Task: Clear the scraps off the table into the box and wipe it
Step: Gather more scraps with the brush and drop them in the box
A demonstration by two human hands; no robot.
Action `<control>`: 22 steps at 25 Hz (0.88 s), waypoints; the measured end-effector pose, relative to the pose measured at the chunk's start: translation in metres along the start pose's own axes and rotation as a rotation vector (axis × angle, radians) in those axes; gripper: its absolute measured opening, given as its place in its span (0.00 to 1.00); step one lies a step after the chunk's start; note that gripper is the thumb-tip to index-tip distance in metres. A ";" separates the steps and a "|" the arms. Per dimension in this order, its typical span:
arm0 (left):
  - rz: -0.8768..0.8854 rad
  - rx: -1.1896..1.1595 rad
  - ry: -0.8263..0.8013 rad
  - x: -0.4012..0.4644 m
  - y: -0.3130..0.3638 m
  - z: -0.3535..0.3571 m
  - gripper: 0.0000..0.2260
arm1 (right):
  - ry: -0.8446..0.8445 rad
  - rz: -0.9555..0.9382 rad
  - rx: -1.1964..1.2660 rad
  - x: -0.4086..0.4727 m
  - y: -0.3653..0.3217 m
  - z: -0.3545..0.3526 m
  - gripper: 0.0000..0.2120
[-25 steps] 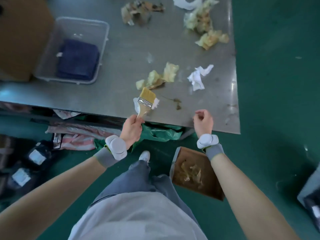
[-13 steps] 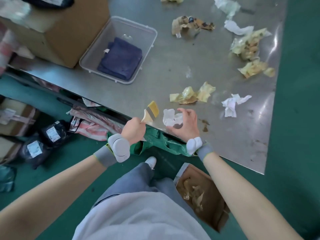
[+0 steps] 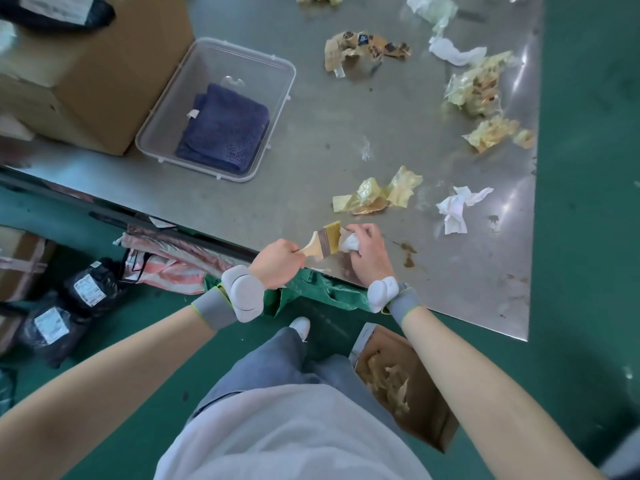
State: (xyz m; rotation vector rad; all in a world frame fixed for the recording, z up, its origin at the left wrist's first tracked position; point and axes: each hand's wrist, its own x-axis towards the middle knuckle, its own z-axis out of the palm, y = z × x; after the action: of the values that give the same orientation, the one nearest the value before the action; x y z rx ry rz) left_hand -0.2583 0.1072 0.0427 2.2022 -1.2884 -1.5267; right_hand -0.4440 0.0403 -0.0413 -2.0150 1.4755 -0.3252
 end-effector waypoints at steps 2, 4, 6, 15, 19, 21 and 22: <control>0.032 0.019 0.018 0.004 0.002 -0.003 0.13 | 0.039 0.016 0.006 -0.001 0.004 -0.003 0.20; 0.061 -0.006 0.092 0.007 0.006 -0.005 0.13 | 0.099 0.042 0.016 -0.004 0.011 -0.006 0.17; 0.102 -0.027 0.194 0.012 0.011 -0.006 0.12 | 0.213 0.119 0.039 -0.004 0.018 -0.013 0.14; 0.124 0.182 0.312 0.030 0.062 0.003 0.14 | 0.701 0.464 0.033 0.034 0.080 -0.113 0.21; 0.082 0.260 0.366 0.041 0.073 0.009 0.10 | 0.574 0.528 -0.042 0.055 0.115 -0.143 0.21; 0.044 0.300 0.395 0.047 0.081 0.014 0.10 | 0.472 0.510 -0.067 0.064 0.135 -0.147 0.26; 0.026 0.320 0.411 0.049 0.085 0.017 0.10 | 0.413 0.502 -0.068 0.068 0.143 -0.146 0.29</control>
State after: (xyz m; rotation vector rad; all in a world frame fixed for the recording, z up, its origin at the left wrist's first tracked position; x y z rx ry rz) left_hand -0.3141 0.0249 0.0496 2.4990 -1.4860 -0.8327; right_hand -0.6084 -0.0984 -0.0239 -1.6063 2.2083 -0.4985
